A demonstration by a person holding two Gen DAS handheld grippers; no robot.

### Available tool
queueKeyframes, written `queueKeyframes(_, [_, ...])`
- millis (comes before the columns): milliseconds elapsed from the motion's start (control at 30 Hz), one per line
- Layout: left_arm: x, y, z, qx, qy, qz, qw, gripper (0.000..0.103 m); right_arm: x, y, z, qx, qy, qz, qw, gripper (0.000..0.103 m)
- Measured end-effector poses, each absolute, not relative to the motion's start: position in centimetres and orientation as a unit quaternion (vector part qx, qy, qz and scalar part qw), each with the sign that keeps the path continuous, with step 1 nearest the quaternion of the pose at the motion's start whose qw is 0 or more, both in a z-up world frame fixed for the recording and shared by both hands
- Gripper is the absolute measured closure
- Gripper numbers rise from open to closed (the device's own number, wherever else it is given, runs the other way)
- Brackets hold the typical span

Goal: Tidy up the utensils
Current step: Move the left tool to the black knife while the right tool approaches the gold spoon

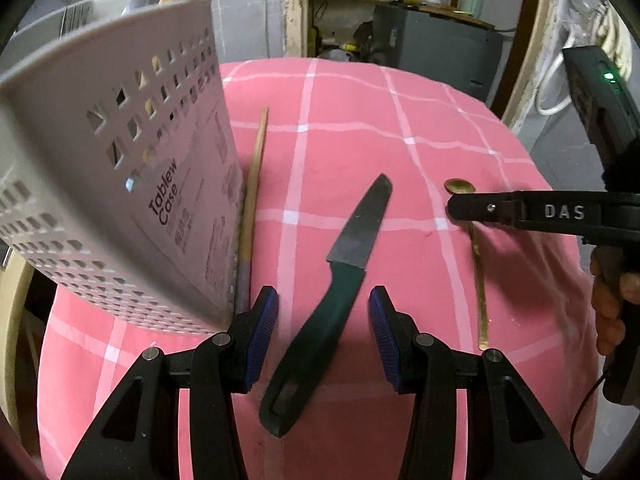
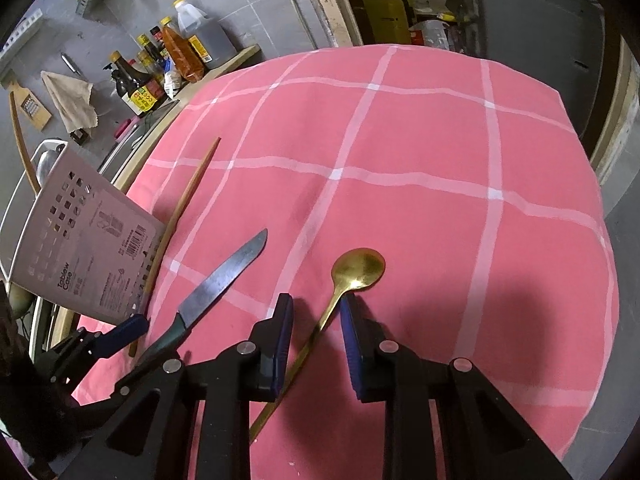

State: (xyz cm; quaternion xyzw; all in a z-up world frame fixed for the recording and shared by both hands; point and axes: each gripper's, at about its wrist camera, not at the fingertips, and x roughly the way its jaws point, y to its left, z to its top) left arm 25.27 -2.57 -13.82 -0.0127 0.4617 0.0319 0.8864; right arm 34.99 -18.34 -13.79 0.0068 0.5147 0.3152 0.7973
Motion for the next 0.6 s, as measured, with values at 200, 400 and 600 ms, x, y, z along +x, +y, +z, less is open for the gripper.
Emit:
queueKeyframes(200, [24.8, -3.3, -13.7, 0.023, 0.446, 0.062, 0.893, 0.062, 35.3, -17.9, -13.8, 0.003, 0.513, 0.32, 0.796, 0.08])
queueKeyframes(400, [24.3, -4.5, -14.1, 0.074, 0.424, 0.095, 0.898, 0.061, 35.2, -17.9, -13.9, 0.004, 0.513, 0.323, 0.795, 0.08])
queueKeyframes(600, [24.6, -4.1, -14.6, 0.068, 0.426, 0.084, 0.898, 0.06, 35.1, -18.0, -13.9, 0.007, 0.511, 0.326, 0.795, 0.08])
